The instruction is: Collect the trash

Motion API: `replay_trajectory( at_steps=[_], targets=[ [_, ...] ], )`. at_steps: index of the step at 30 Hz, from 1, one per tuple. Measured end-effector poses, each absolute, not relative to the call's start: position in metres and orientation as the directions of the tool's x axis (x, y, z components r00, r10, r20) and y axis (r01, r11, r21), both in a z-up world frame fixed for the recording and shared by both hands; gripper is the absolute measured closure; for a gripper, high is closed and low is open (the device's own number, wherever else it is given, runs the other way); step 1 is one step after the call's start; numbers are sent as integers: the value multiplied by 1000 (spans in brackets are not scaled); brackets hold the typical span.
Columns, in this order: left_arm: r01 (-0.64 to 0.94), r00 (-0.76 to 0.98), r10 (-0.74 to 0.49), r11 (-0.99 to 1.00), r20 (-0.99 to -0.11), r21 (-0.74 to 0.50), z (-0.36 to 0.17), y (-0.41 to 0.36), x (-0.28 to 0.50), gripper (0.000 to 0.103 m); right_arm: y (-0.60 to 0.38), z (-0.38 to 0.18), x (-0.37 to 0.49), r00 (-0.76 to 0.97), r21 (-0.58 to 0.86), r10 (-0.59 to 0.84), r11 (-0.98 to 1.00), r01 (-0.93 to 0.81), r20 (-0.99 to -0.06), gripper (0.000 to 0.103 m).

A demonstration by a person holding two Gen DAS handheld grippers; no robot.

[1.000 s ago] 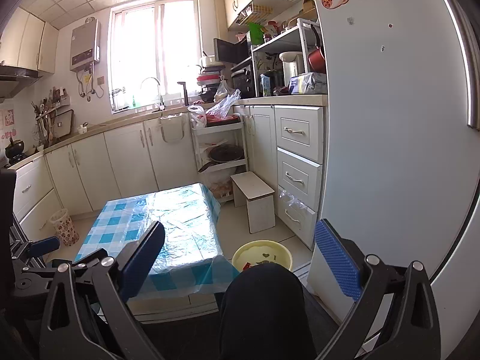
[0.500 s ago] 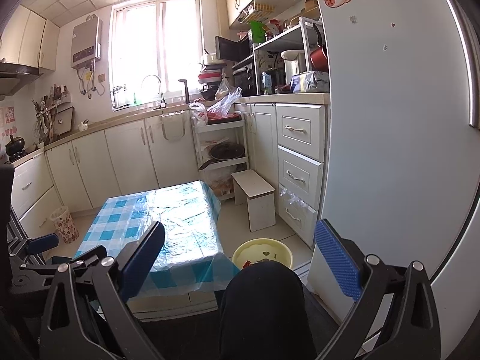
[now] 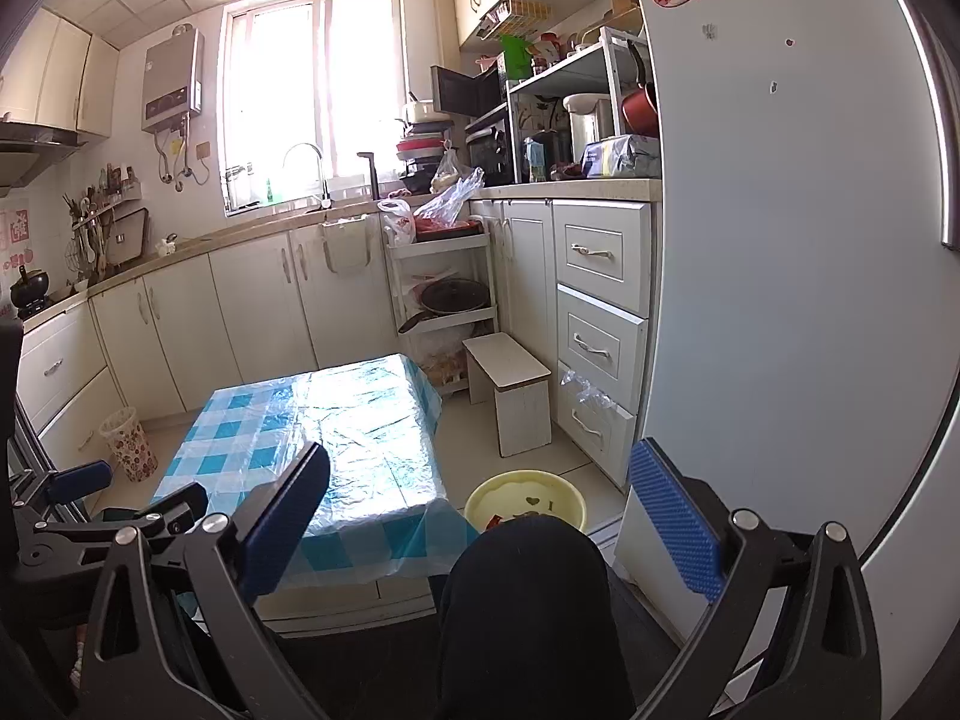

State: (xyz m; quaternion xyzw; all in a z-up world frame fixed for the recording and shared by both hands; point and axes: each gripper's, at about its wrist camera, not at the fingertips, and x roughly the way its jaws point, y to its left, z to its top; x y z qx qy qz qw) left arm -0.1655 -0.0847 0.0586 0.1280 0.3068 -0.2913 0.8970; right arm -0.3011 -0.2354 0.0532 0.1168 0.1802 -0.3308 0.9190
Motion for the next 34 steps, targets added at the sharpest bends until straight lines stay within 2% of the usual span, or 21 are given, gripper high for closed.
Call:
replay_trajectory(
  at_steps=[19, 22, 29, 34],
  targets=[
    [585, 654, -432, 810, -621, 52, 59, -82, -162, 8, -234, 51, -301, 716, 95, -562, 755, 648, -415, 7],
    [563, 682, -433, 825, -589, 47, 61, -74, -162, 8, -234, 50, -301, 717, 96, -556, 758, 645, -421, 7],
    [579, 652, -415, 813, -635, 64, 53, -76, -142, 8, -235, 49, -286, 725, 63, -545, 780, 623, -422, 7],
    [533, 665, -368, 844, -649, 67, 47, -71, -107, 8, -245, 45, -246, 743, 46, -498, 817, 575, -448, 7]
  ],
)
